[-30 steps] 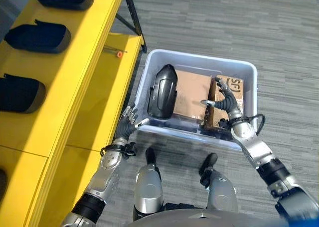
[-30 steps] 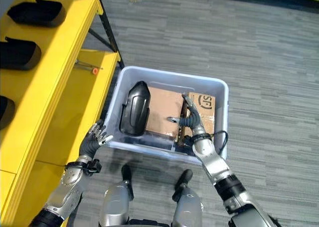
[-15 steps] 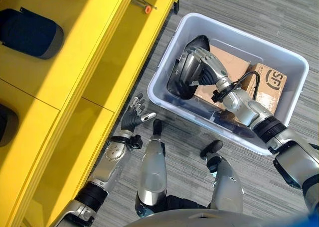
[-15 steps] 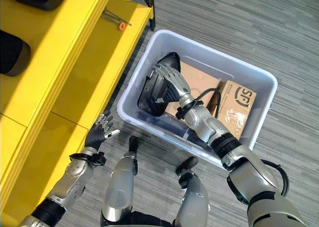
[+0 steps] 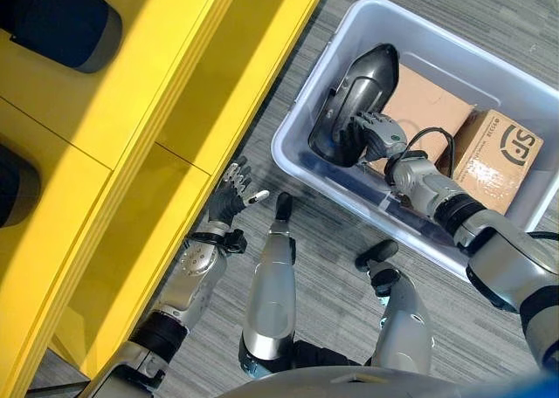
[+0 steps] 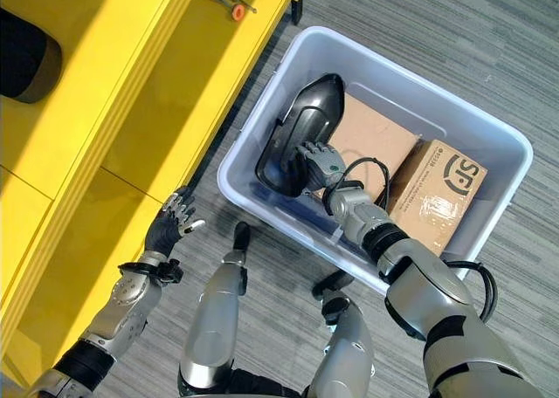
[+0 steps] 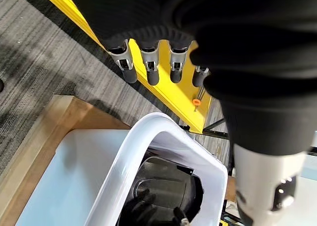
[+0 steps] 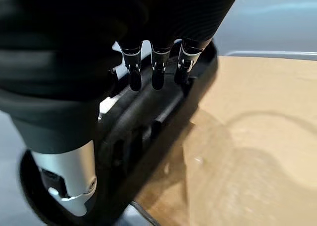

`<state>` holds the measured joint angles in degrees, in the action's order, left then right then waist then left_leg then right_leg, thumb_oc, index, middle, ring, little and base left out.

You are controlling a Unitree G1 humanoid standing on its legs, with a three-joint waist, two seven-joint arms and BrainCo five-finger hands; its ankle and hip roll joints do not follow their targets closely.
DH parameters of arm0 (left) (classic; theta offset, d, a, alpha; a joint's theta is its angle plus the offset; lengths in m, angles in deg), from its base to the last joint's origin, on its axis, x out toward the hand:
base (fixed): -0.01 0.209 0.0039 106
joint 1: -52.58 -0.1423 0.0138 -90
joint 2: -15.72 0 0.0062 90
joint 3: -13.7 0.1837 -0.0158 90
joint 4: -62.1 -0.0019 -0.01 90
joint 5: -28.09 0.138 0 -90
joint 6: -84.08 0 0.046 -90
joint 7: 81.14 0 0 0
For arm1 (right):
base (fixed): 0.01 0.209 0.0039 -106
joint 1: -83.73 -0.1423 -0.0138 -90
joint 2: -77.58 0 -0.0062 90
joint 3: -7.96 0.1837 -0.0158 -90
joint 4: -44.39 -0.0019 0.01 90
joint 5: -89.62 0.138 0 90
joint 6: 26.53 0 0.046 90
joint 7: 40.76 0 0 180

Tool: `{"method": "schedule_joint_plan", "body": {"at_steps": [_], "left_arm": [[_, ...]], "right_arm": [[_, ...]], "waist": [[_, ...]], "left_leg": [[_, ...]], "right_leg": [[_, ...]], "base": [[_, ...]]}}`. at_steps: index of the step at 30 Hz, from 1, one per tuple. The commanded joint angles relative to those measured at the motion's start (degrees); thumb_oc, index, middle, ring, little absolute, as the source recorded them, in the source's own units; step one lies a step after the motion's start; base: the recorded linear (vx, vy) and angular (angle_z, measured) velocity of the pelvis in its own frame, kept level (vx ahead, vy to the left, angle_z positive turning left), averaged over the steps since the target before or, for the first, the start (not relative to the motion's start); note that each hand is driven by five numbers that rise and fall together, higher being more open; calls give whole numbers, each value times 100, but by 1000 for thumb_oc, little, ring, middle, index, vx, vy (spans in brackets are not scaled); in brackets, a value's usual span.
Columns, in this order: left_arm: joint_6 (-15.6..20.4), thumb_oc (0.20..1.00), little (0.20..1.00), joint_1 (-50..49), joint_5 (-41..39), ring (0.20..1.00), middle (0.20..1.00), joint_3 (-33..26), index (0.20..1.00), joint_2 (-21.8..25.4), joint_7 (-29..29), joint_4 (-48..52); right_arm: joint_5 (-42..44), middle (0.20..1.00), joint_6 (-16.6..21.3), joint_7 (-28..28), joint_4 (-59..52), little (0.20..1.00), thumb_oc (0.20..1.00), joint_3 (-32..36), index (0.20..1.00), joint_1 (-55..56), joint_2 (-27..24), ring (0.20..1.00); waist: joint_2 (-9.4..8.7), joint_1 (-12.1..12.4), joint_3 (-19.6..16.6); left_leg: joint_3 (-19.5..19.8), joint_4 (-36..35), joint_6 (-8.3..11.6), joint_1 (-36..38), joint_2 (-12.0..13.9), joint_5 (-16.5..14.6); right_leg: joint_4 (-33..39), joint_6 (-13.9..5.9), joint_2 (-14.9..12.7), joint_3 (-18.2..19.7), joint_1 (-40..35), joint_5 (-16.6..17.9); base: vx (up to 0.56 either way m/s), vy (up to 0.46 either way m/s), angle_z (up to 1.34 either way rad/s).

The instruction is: Move parts from the plastic box to the shelf.

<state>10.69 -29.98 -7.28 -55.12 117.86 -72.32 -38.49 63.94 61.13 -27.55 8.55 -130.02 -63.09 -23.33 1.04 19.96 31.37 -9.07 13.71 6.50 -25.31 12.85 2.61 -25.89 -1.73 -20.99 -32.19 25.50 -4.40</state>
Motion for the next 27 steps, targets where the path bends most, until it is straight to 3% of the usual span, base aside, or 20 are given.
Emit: {"method": "schedule_joint_plan", "body": {"at_steps": [1,4,7,9,11,13,16,17,19,21,27], "left_arm": [[278,1000,1000,-67,-9,1000,1000,59,1000,102,267,405],[209,1000,1000,-83,6,1000,1000,-56,1000,-60,104,287],[246,1000,1000,-116,11,1000,1000,-70,1000,-60,2,267],[243,1000,1000,-171,-5,1000,1000,-104,1000,-19,-49,322],[190,1000,1000,-207,-41,1000,1000,-140,1000,4,-49,358],[142,1000,1000,-247,-243,1000,1000,-221,1000,20,-127,391],[139,1000,1000,-281,-271,1000,1000,-291,1000,49,-223,476],[166,1000,1000,-321,-151,1000,1000,-328,1000,64,-295,515],[259,1000,1000,-326,70,1000,1000,-237,1000,35,-228,558],[361,1000,1000,-304,113,1000,1000,-145,1000,1,-183,532],[519,1000,1000,-226,206,1000,1000,-18,1000,-16,-44,499]], "right_arm": [[475,1000,-50,-388,249,1000,1000,103,1000,-269,100,1000],[-203,1000,-281,-642,491,1000,1000,-70,1000,-420,176,1000],[-788,1000,-840,-1303,726,1000,1000,-172,1000,-481,114,1000],[-609,1000,-1202,-1914,979,1000,1000,-208,1000,-451,68,1000],[-1011,1000,-1673,-2400,1274,1000,1000,-118,1000,-414,159,1000],[-1054,1000,-1767,-2555,1538,1000,1000,-101,1000,-256,180,1000],[-1215,1000,-1749,-2507,1632,1000,1000,-31,1000,-220,209,1000],[-1270,1000,-1715,-2172,1657,1000,1000,-13,1000,-121,189,1000],[-1419,1000,-2138,-1520,1636,1000,1000,52,1000,-76,152,1000],[-1460,1000,-2344,-1216,1630,1000,1000,117,1000,-115,128,1000],[-1620,1000,-2526,-568,1634,1000,1000,238,1000,-141,63,1000]], "waist": [[205,112,-158],[233,131,-158],[245,158,-158],[253,178,-158],[270,205,-158],[254,228,-158],[240,243,-158],[201,231,-158],[168,165,-158],[170,117,-158],[230,5,-158]], "left_leg": [[-166,11,-10,-346,122,34],[-189,27,-2,-381,131,47],[-221,2,-7,-398,132,63],[-250,-57,5,-384,146,97],[-281,-123,11,-333,156,116],[-291,-180,10,-267,177,142],[-323,-175,8,-176,185,120],[-348,-163,11,-94,202,108],[-414,-164,20,74,247,86],[-457,-147,18,160,255,64],[-534,-128,16,349,256,27]], "right_leg": [[-434,-711,-198,95,-74,-254],[-478,-703,-206,117,-17,-276],[-463,-714,-221,80,-14,-250],[-418,-725,-212,36,-22,-216],[-391,-721,-216,10,-50,-207],[-375,-741,-209,-22,-125,-202],[-320,-757,-205,-35,-221,-182],[-244,-770,-188,-43,-312,-149],[-71,-781,-139,-3,-464,-75],[17,-793,-118,34,-533,-28],[117,-812,-113,121,-671,6]], "base": [[-5,60,2],[-4,55,-3],[-1,12,-1],[0,0,0],[0,0,0],[3,-22,1],[13,-58,2],[20,-93,-1],[15,-67,-9],[7,-15,-17],[13,7,-14]]}}
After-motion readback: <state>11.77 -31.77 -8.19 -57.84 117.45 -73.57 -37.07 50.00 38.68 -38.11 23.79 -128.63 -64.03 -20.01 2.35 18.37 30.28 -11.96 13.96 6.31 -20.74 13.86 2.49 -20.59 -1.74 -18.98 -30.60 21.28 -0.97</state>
